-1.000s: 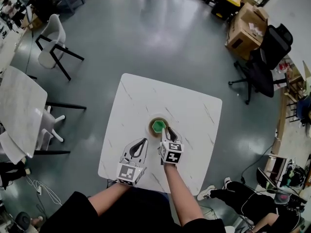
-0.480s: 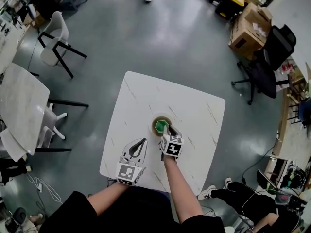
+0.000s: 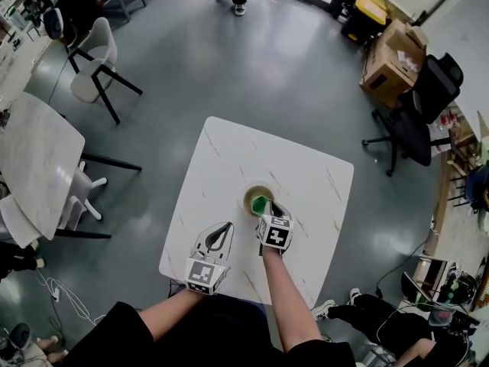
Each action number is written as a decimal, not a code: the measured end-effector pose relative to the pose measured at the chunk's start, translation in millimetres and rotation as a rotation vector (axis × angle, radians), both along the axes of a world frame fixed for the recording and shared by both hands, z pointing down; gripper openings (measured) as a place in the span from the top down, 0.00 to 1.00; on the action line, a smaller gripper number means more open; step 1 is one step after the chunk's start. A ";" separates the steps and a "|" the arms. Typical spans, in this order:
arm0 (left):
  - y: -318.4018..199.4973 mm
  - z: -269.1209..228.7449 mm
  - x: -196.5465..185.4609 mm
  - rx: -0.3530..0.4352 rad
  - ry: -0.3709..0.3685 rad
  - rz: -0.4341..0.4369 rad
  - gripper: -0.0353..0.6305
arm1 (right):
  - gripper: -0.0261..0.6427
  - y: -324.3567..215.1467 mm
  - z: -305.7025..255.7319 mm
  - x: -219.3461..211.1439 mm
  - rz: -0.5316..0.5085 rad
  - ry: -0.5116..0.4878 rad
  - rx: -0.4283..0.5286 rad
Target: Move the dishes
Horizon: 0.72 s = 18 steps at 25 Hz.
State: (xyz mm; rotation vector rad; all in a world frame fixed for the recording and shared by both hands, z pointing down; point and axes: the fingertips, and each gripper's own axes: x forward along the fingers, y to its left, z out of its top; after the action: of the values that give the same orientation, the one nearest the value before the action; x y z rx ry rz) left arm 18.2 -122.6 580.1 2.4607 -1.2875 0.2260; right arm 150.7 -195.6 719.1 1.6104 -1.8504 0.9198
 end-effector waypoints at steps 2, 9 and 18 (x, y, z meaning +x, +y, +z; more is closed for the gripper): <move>4.9 -1.1 -8.1 -0.014 0.016 -0.016 0.92 | 0.92 3.0 -12.1 -2.3 -0.011 -0.002 0.021; 32.5 -5.0 -39.1 0.005 0.007 -0.020 0.92 | 0.92 30.0 -49.1 -19.5 -0.039 -0.008 0.071; 86.9 -0.4 -94.8 0.015 0.004 -0.026 0.92 | 0.92 100.2 -47.8 -84.6 -0.123 0.006 0.051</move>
State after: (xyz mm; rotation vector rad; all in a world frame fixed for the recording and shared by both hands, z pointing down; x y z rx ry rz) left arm -76.6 -35.7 579.7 2.4546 -1.3230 0.2057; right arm 66.0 -95.4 671.3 1.5082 -1.9592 0.8206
